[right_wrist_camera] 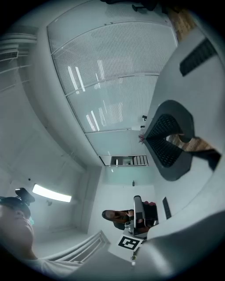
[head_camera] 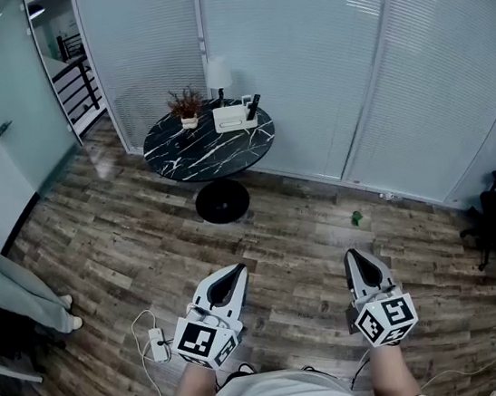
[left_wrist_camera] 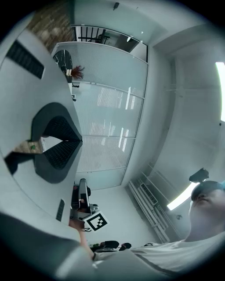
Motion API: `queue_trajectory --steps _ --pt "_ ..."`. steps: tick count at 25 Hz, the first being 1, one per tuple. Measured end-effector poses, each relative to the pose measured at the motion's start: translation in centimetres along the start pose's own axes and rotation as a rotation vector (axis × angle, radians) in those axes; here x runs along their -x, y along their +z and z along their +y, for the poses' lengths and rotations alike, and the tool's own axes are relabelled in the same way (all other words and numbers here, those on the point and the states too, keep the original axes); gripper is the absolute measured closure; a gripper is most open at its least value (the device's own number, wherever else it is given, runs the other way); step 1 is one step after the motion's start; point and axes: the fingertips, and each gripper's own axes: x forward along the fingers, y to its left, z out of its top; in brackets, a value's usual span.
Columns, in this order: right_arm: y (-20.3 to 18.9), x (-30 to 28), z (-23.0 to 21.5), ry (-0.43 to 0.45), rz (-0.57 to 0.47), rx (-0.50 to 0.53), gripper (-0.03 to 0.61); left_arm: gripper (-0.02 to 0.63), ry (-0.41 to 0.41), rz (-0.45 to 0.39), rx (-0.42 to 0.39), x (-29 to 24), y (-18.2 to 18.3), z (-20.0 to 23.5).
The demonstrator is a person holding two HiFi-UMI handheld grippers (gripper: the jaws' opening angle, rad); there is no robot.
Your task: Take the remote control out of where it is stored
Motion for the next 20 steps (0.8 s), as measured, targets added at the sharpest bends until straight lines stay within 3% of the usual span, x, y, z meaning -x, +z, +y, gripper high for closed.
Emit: queue_trajectory --steps 15,20 --pt "-0.1 -0.9 1.4 0.014 -0.019 0.009 0.566 0.604 0.003 0.01 0.014 0.4 -0.7 1.0" --pt "-0.7 -2.4 2.8 0.014 -0.002 -0.055 0.566 0.604 -0.002 0.004 0.024 1.5 -0.5 3.2"
